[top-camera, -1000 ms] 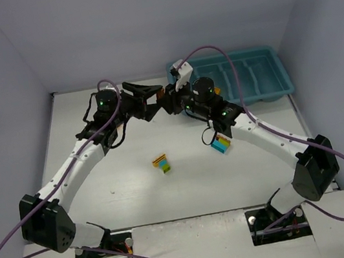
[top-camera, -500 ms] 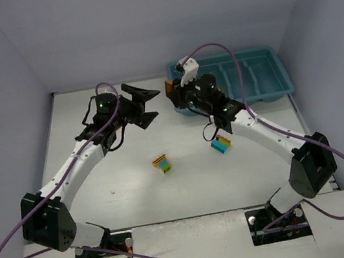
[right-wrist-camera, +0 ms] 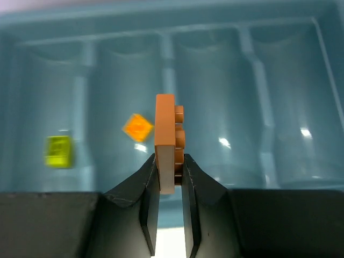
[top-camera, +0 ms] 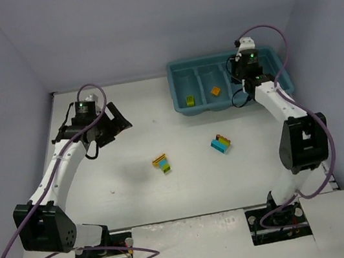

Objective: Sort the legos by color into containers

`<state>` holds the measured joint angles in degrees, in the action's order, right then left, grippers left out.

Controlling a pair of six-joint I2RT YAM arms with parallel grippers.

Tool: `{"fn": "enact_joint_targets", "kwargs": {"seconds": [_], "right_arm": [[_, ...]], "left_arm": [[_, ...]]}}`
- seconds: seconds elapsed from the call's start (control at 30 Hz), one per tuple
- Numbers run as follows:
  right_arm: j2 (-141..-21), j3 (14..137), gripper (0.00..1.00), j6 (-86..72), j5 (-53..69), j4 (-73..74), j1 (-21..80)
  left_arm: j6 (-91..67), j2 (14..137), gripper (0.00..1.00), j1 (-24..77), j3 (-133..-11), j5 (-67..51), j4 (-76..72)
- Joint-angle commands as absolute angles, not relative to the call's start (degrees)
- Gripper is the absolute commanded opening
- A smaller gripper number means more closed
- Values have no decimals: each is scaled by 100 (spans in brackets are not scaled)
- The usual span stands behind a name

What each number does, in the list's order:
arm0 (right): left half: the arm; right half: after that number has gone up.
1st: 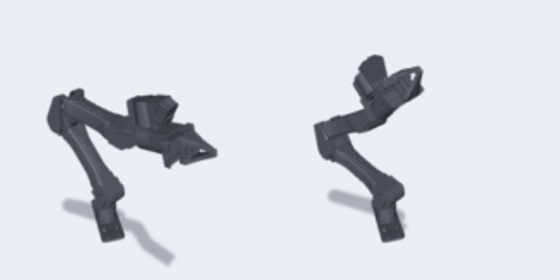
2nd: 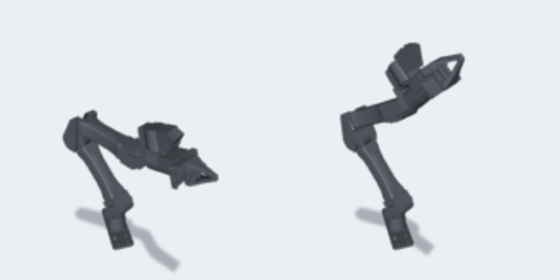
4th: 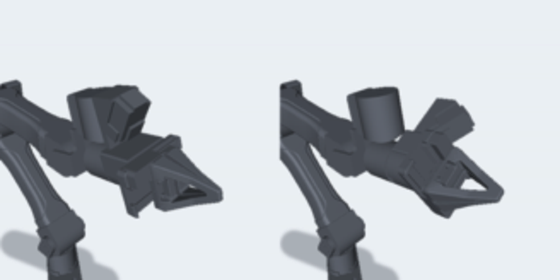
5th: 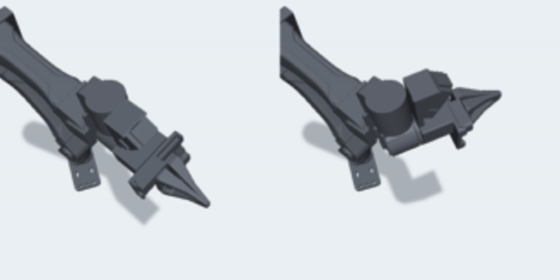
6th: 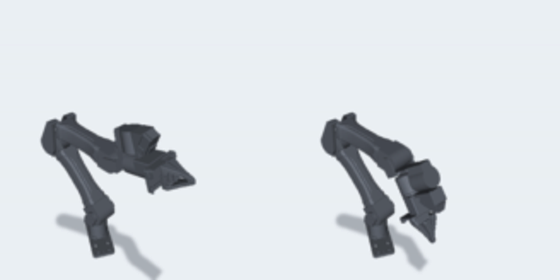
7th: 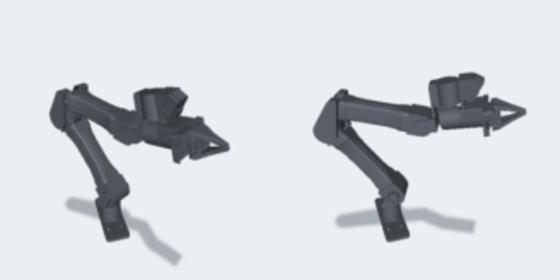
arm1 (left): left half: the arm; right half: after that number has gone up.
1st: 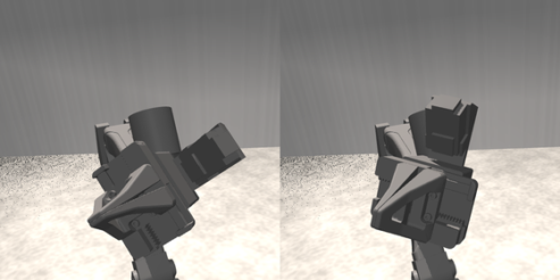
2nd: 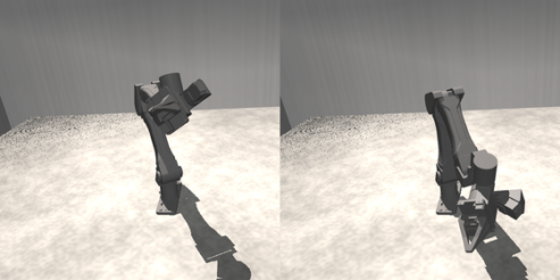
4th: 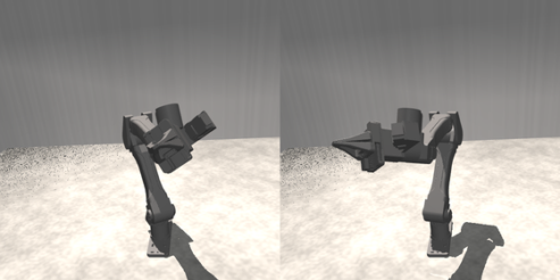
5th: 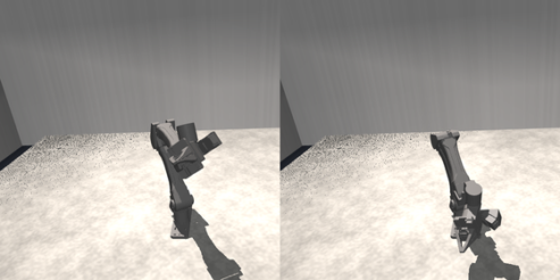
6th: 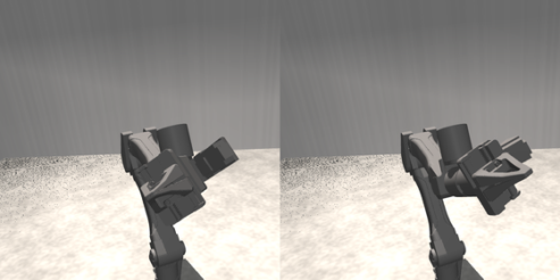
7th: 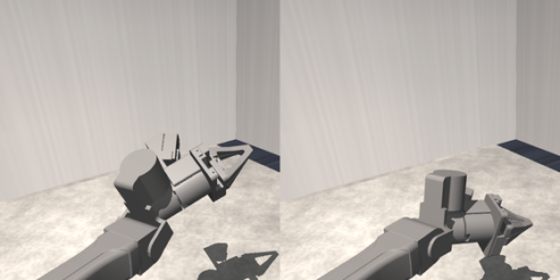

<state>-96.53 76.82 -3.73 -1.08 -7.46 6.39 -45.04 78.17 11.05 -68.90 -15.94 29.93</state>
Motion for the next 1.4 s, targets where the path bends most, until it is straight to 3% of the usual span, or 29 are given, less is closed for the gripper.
{"fn": "enact_joint_targets", "kwargs": {"seconds": [0.0, 0.23, 0.3, 0.4, 0.63, 0.87, 1.37], "right_arm": [[-10105, 8182, 0, -194, -272, -493, 396], [-11108, 8990, 2, -53, -317, -35, 26], [-11363, 9105, 8, -131, -159, -26, 26], [-11627, 9299, 28, -254, -88, -26, 26], [-11778, 9378, 46, -229, -272, -26, 26], [-10970, 9115, 48, -352, -255, -61, 70], [-8597, 7331, 51, -887, 104, -492, 1520]], "left_arm": [[-3113, 7576, 82, 1160, -7102, -1371, 3612], [-2751, 7708, 82, 1450, -6829, -1213, 3551], [-2751, 7865, 82, 1564, -6820, -1178, 3419], [-2838, 8155, 82, 1880, -6925, -968, 3410], [-3067, 8867, 82, 2487, -7329, -659, 3507], [-3322, 9606, 83, 2909, -8085, -203, 4121], [-2971, 10433, 83, 3674, -8279, -79, 4413]]}}
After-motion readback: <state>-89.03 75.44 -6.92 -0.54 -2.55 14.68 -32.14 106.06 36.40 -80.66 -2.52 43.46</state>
